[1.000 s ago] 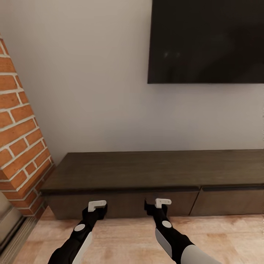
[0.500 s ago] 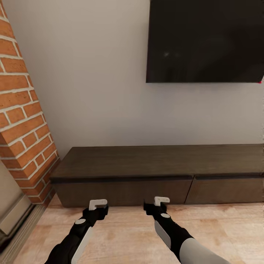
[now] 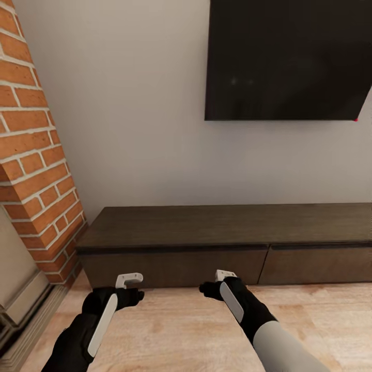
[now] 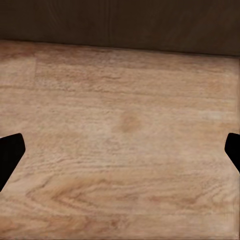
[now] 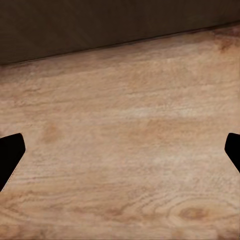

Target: Place each of the two pumpkins and all three candles from the living room inside a cabinet in the living room (use any cabinet), then make sure every cabinet is closed, and position the cauldron so it is next to a table in the living room.

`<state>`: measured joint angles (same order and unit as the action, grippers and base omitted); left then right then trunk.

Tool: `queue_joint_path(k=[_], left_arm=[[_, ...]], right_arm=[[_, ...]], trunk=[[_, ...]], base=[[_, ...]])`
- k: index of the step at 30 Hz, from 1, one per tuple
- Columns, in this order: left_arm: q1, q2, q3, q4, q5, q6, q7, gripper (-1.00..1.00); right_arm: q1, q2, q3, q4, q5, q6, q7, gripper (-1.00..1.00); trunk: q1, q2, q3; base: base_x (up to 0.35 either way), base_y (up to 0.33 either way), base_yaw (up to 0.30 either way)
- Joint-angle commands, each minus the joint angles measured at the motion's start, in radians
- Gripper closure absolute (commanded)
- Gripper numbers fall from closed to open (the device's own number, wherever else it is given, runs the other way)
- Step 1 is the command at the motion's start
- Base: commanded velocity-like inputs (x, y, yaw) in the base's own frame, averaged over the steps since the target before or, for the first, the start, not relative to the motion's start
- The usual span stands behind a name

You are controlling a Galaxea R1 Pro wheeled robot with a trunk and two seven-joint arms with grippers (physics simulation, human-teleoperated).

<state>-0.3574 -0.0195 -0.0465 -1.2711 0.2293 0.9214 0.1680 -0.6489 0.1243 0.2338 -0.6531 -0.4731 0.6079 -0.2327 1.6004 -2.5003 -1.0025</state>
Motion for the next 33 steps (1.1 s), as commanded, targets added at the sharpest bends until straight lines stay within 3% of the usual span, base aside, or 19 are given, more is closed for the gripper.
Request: queue_joint_path(k=[1,13,22,27,33], left_arm=[[0.000,0.000,0.001,-0.003,0.000,0.018,0.000,-1.00],[-0.001,-0.003,0.003,-0.008,0.001,0.100,0.001,-1.00],[-0.009,0.001,0.003,0.023,0.002,0.112,0.002,-1.00],[-0.009,0.001,0.005,0.070,0.003,0.112,0.001,-1.00],[-0.009,0.008,0.087,0.120,0.000,0.112,0.001,-1.00]], right_arm=[[0.001,0.000,-0.001,-0.016,0.000,0.015,0.000,-1.00],[0.005,0.004,0.004,-0.056,0.001,0.058,0.003,-1.00],[0.005,0.049,0.005,-0.056,0.000,0.087,-0.003,-1.00],[0.005,0.050,0.001,-0.048,-0.002,0.133,-0.002,-1.00],[0.014,0.050,-0.002,-0.047,0.001,0.151,-0.004,-1.00]], trunk=[[-0.001,0.001,0.004],[-0.047,0.085,0.042],[-0.081,0.148,0.070],[-0.100,0.183,0.085],[-0.123,0.225,0.104]], base=[[-0.003,0.000,0.000],[0.000,0.000,0.000],[0.000,0.000,0.000],[0.000,0.000,0.000],[0.000,0.000,0.000]])
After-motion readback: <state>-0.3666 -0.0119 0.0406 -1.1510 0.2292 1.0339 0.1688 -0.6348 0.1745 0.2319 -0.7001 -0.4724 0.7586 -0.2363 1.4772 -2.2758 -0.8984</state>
